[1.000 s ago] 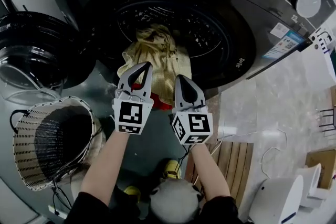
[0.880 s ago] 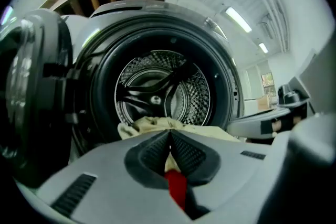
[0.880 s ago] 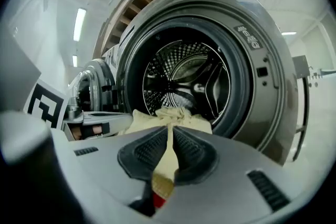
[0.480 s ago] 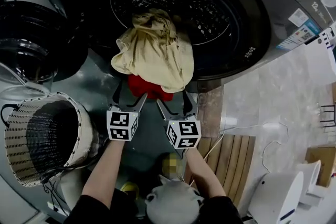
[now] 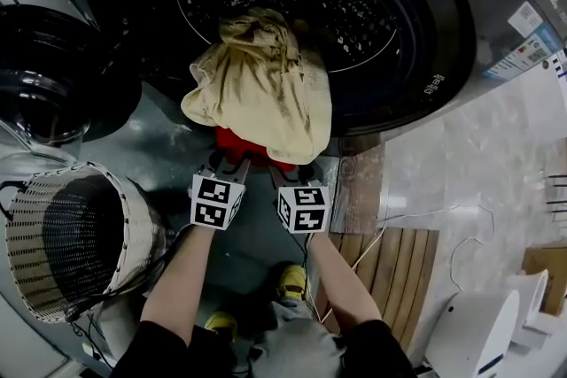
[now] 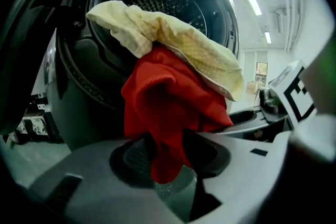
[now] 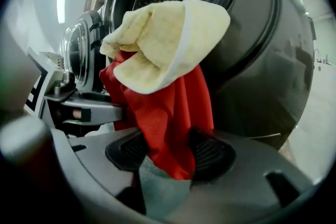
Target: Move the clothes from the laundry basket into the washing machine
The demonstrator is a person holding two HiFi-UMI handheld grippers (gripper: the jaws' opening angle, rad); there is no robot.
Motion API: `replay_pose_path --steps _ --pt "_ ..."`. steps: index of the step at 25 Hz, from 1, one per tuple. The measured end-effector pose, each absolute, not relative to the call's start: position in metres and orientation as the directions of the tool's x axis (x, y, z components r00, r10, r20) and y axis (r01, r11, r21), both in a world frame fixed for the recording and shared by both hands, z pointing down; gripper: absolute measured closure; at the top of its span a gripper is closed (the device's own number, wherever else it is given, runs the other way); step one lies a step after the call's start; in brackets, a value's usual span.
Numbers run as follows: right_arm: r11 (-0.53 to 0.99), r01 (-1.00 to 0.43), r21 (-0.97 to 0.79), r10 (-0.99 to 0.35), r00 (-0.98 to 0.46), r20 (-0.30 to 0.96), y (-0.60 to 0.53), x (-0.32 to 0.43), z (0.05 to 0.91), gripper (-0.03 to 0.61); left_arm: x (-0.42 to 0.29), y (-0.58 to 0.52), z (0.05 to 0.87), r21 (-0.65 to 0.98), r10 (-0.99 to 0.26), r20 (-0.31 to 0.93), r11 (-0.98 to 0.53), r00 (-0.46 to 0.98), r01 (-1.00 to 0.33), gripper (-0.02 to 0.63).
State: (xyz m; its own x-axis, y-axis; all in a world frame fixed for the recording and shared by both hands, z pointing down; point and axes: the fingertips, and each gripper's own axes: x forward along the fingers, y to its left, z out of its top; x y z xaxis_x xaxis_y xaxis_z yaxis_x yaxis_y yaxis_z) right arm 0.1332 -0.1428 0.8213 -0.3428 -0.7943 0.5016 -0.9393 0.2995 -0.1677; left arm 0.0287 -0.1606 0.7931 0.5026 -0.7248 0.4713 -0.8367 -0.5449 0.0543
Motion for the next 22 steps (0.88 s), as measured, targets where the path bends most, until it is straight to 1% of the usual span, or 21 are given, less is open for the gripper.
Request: replay_pose_path --steps 2,3,7,11,15,18,22 --pt "0.289 -0.947 -0.138 -0.809 -0.319 0.494 -0.146 0.132 0.817 0.453 0.033 -0.162 0.785 0.035 -0.724 0.457 -0.566 0.517 -0.824 0.541" --pt "0.293 -0.947 -0.130 -0.816 -0.319 0.482 -0.146 0.129 0.812 0.529 0.035 -0.162 0.778 0.019 -0.733 0.441 -0.569 0.518 -0.822 0.561" --pt "0.339 -0.934 -0.116 -0.851 -0.357 0.386 -0.139 0.123 0.778 0.540 0.036 -0.155 0.743 -0.054 -0.778 0.345 -0.574 0.525 -0.817 0.569" --pt "0.365 -0.929 -0.064 -0.890 -0.368 0.271 -0.140 0.127 0.716 0.541 0.045 -0.157 0.697 -0.131 -0.794 0.251 -0.595 0.554 -0.793 0.569" --pt "0.368 -0.927 -0.078 -0.909 -0.376 0.177 -0.151 0.129 0.651 0.543 0.050 -0.164 0.645 -0.176 -0.807 0.165 -0.589 0.566 -0.789 0.571" --pt "0.366 -0.930 -0.043 -0.922 -0.368 0.117 -0.171 0.129 0.606 0.543 0.051 -0.179 0.605 -0.222 -0.816 0.104 -0.576 0.568 -0.787 0.571" --pt "0.334 -0.941 -0.059 -0.939 -0.338 0.060 -0.206 0.132 0.557 0.544 0.052 -0.214 0.557 -0.289 -0.824 0.053 -0.553 0.564 -0.781 0.571"
